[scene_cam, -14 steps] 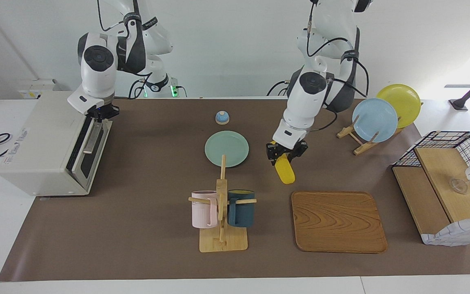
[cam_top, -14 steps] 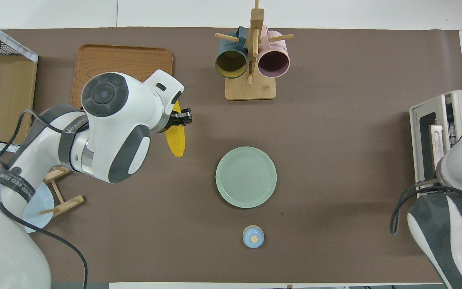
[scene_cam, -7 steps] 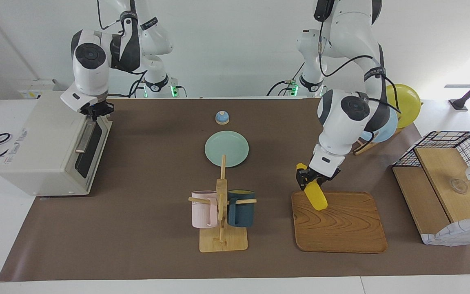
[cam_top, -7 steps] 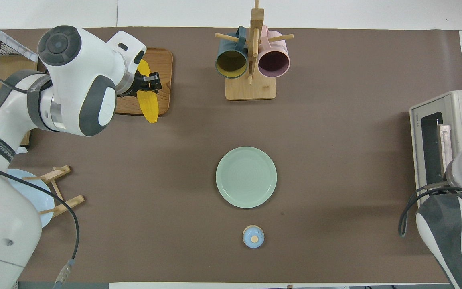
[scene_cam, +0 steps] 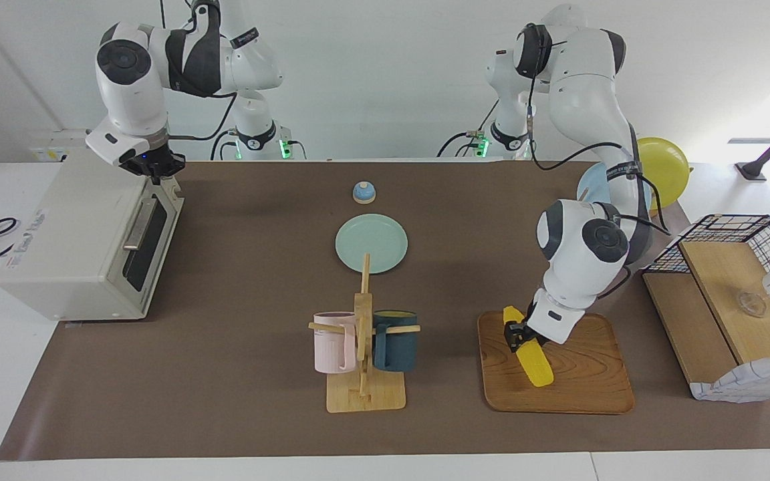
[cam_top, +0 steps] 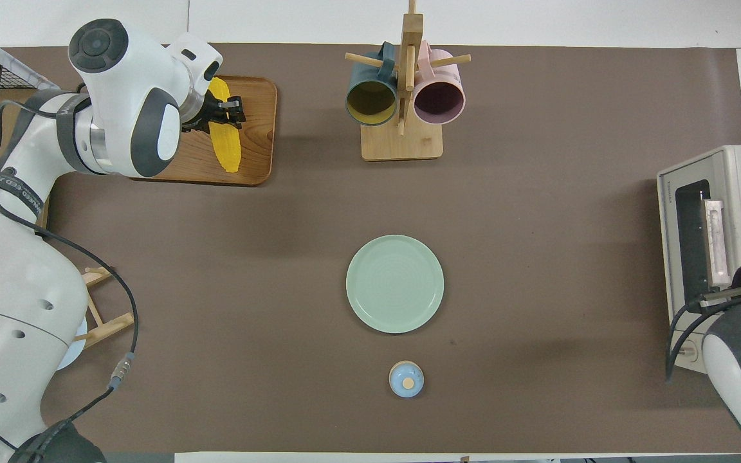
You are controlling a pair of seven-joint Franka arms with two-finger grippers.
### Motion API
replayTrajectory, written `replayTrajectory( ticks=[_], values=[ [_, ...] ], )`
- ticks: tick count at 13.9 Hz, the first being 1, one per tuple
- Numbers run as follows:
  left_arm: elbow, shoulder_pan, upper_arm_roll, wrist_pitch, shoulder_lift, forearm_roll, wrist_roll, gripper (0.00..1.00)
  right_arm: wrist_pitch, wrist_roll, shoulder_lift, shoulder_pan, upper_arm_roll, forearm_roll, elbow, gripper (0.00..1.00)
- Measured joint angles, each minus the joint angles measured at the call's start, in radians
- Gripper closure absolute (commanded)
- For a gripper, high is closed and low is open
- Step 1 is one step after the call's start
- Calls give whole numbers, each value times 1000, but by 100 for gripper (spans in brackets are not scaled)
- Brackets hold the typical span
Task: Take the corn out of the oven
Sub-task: 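Lift the corn and carry it onto the wooden tray with the left gripper, then release the corn on the tray and open the left gripper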
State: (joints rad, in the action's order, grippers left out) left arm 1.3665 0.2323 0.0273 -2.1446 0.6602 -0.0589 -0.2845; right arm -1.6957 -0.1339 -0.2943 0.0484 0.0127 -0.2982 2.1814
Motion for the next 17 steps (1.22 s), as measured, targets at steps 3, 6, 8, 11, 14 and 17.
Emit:
replayTrajectory(
  ticks=[3, 6, 8, 11, 14, 17],
  values=[
    [-4, -14, 5, -7, 17, -1, 53, 100, 106, -5, -15, -4, -8, 72, -111, 100],
    [-4, -17, 10, -24, 40, -1, 78, 100, 167, -5, -15, -3, -7, 172, -213, 53],
    [-11, -17, 14, -27, 50, -1, 84, 100, 180, -5, -1, -3, -6, 214, -256, 0],
    [-12, -17, 14, -28, 51, -1, 108, 75, 213, -5, 39, -2, -4, 240, -324, 0],
    [-12, -18, 13, -40, 53, -1, 136, 69, 267, -5, 107, 1, -2, 241, -429, 0],
    [-13, -18, 13, -42, 53, -1, 142, 0, 285, -6, 167, -6, -3, 247, -491, 0]
  ],
)
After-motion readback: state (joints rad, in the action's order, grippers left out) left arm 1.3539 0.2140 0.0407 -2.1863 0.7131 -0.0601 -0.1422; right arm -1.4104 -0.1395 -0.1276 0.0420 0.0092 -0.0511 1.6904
